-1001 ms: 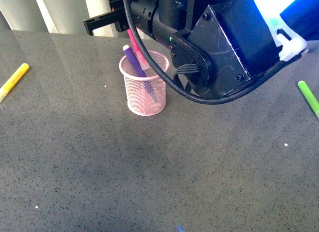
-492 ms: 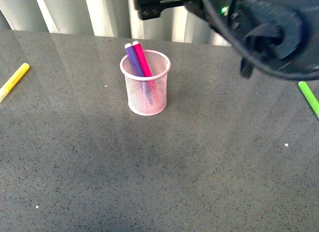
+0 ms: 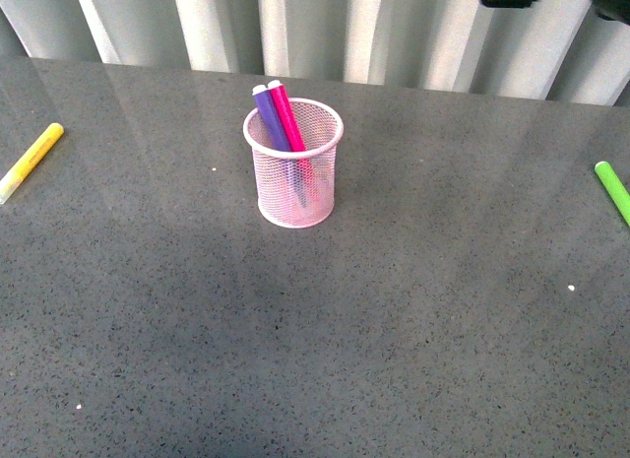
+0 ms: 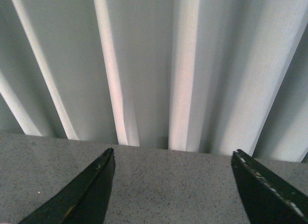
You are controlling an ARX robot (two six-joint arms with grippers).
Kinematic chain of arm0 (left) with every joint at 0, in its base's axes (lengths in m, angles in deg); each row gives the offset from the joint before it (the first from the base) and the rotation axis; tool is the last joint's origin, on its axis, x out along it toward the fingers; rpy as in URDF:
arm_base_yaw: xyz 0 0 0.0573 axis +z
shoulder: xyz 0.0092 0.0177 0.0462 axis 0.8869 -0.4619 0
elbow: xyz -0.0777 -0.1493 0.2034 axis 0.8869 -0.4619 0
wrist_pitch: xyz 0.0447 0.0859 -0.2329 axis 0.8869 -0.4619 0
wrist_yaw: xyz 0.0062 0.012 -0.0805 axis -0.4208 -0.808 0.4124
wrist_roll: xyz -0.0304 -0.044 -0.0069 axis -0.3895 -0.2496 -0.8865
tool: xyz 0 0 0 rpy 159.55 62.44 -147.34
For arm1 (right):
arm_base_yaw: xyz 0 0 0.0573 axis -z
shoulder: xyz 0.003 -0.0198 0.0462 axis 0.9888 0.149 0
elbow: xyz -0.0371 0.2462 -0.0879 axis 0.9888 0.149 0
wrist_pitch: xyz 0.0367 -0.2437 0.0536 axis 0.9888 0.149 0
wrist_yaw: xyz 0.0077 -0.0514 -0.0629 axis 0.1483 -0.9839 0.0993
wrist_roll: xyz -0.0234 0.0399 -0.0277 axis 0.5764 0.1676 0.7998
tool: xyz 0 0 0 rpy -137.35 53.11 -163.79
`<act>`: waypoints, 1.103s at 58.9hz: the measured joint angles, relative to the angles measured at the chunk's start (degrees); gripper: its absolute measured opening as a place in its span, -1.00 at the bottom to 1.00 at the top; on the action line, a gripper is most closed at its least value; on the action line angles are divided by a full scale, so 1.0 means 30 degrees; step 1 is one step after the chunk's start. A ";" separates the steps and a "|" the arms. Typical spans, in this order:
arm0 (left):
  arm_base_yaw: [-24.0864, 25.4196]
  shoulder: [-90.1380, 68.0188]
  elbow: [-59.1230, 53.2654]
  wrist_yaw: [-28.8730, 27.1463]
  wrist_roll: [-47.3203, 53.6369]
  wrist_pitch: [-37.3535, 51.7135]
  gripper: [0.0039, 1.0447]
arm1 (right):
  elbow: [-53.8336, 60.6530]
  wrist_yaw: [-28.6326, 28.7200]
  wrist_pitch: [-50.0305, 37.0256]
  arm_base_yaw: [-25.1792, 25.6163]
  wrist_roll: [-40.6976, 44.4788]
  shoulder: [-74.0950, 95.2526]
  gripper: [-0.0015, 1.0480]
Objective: Insert purple and pink pens into pink cup
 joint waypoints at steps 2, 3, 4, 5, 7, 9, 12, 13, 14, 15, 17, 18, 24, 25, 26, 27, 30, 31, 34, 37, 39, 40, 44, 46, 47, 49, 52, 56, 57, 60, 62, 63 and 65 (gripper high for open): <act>0.0000 0.0007 0.0000 0.0007 0.0007 0.0000 0.88 | 0.0940 0.0189 -0.0627 0.0255 0.0197 -0.0641 0.19; 0.0000 0.0007 0.0000 0.0007 0.0000 0.0000 0.88 | 0.1319 0.0262 -0.0801 0.0401 0.0284 -0.0933 0.14; 0.0000 0.0007 0.0000 0.0007 0.0007 0.0000 0.88 | 0.1676 0.0321 -0.0940 0.0539 0.0335 -0.1239 0.09; 0.0000 0.0007 0.0000 0.0007 0.0000 0.0000 0.88 | 0.2142 0.0386 -0.1093 0.0736 0.0408 -0.1639 0.02; 0.0000 0.0007 0.0000 0.0015 0.0007 0.0000 0.88 | 0.2703 0.0488 -0.1239 0.0976 0.0466 -0.2142 -0.07; 0.0000 0.0007 0.0000 0.0036 0.0000 0.0000 0.88 | 0.3636 0.0699 -0.1443 0.1392 0.0539 -0.2958 -0.22; 0.0000 0.0007 0.0000 0.0051 0.0000 0.0000 0.88 | 0.4626 0.0911 -0.1574 0.1785 0.0568 -0.3701 -0.39; 0.0000 0.0007 0.0000 0.0051 0.0007 0.0000 0.88 | 0.4823 0.0954 -0.1588 0.1858 0.0568 -0.3847 -0.42; 0.0000 0.0007 0.0000 0.0051 0.0000 0.0000 0.88 | 0.5115 0.1020 -0.1610 0.1953 0.0576 -0.4058 -0.47; 0.0000 0.0007 0.0000 0.0051 0.0000 0.0000 0.88 | 0.5508 0.1166 -0.1625 0.2055 0.0576 -0.4342 -0.54; 0.0000 0.0007 0.0000 0.0051 0.0007 0.0000 0.88 | 0.6040 0.1370 -0.1625 0.2178 0.0583 -0.4758 -0.64; 0.0000 0.0007 0.0000 0.0051 0.0000 0.0000 0.88 | 0.6215 0.1421 -0.1647 0.2215 0.0590 -0.4874 -0.68; 0.0000 0.0007 0.0000 0.0051 0.0007 0.0000 0.88 | 0.7788 0.1974 -0.2798 0.2557 0.0678 -0.5442 -0.94; 0.0000 0.0007 0.0000 0.0051 0.0007 0.0000 0.88 | 0.8073 0.2106 -0.2790 0.2630 0.0692 -0.5639 -0.94; 0.0000 0.0007 0.0000 0.0051 0.0000 0.0000 0.88 | 0.8349 0.2193 -0.2769 0.2718 0.0692 -0.5858 -0.94; 0.0000 0.0007 0.0000 0.0044 0.0000 0.0000 0.88 | 0.8473 0.2229 -0.2754 0.2761 0.0692 -0.5967 -0.94; 0.0000 0.0000 0.0000 0.0044 0.0007 0.0000 0.88 | 0.9012 0.2331 -0.2601 0.2994 0.0692 -0.6586 -0.94; 0.0000 0.0000 0.0000 0.0044 0.0000 0.0000 0.88 | 0.9289 0.2426 -0.2499 0.3089 0.0699 -0.6980 -0.94; 0.0000 0.0007 0.0000 0.0051 0.0007 0.0000 0.88 | 0.9872 0.2616 -0.2208 0.3337 0.0692 -0.7949 -0.94; 0.0000 0.0007 0.0000 0.0051 0.0007 0.0000 0.88 | 1.0316 0.2783 -0.1894 0.3519 0.0692 -0.8757 -0.94; 0.0000 0.0007 0.0000 0.0051 0.0007 0.0000 0.88 | 1.0681 0.2922 -0.1574 0.3672 0.0692 -0.9435 -0.94; 0.0000 0.0007 0.0000 0.0051 0.0007 0.0000 0.88 | 1.0805 0.2965 -0.1450 0.3723 0.0692 -0.9668 -0.94; 0.0000 0.0007 0.0000 0.0051 0.0007 0.0000 0.88 | 1.1482 0.3264 -0.0648 0.3971 0.0692 -1.1096 -0.94; 0.0000 0.0007 0.0000 0.0044 0.0000 0.0000 0.88 | 1.1708 0.3351 -0.0313 0.4058 0.0692 -1.1664 -0.94; 0.0000 0.0007 0.0000 0.0051 0.0000 0.0000 0.88 | 1.1766 0.3381 -0.0219 0.4080 0.0692 -1.1817 -0.94; 0.0000 0.0007 0.0000 0.0051 0.0000 0.0000 0.88 | 1.1934 0.3555 0.0073 0.4211 0.0692 -1.2284 -0.94; 0.0000 0.0007 0.0000 0.0051 0.0000 0.0000 0.88 | 1.2254 0.4648 0.0721 0.5034 0.0692 -1.3260 -0.94; 0.0000 0.0007 0.0000 0.0051 0.0000 0.0000 0.88 | 1.2480 0.4656 0.1333 0.5391 0.0692 -1.4112 -0.94; 0.0000 0.0007 0.0000 0.0044 0.0007 0.0000 0.88 | 1.2560 0.4663 0.1552 0.5486 0.0692 -1.4418 -0.94; 0.0000 0.0007 0.0000 0.0051 0.0007 0.0000 0.88 | 1.2750 0.4677 0.2135 0.5552 0.0692 -1.5205 -0.94; 0.0000 0.0007 0.0000 0.0051 0.0007 0.0000 0.88 | 1.2874 0.4714 0.2550 0.5552 0.0692 -1.5744 -0.94; 0.0000 0.0007 0.0000 0.0058 0.0000 0.0000 0.88 | 1.2925 0.4736 0.2739 0.5552 0.0692 -1.5985 -0.94; 0.0000 0.0007 0.0000 0.0051 0.0007 0.0000 0.88 | 1.3019 0.4750 0.3104 0.5552 0.0692 -1.6444 -0.94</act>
